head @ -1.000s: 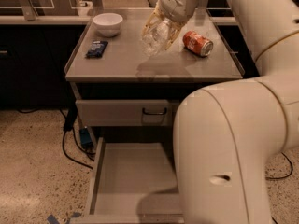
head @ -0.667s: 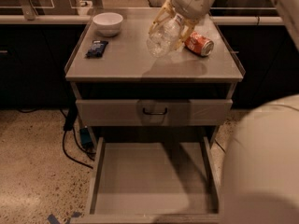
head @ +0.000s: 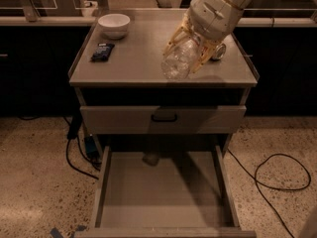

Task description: Place water bottle into middle drawer

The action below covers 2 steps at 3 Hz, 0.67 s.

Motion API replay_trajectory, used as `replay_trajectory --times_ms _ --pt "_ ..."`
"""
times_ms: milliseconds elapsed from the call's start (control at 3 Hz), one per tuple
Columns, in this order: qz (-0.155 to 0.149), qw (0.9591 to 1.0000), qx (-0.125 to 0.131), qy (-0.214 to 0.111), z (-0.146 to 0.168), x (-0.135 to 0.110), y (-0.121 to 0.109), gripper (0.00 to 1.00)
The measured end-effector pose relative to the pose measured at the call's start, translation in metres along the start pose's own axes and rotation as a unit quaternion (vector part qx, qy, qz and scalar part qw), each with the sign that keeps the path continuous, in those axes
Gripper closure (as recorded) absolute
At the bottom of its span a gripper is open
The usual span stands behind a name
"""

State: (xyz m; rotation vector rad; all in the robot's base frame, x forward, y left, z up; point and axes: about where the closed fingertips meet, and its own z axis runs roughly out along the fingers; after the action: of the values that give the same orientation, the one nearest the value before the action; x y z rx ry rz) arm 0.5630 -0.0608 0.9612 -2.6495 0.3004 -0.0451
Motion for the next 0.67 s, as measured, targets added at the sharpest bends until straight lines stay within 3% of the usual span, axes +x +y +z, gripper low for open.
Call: replay_trajectory --times_ms 667 --pt "-0.015 0.9998 -0.010 0.006 0.014 0.002 0.000 1.00"
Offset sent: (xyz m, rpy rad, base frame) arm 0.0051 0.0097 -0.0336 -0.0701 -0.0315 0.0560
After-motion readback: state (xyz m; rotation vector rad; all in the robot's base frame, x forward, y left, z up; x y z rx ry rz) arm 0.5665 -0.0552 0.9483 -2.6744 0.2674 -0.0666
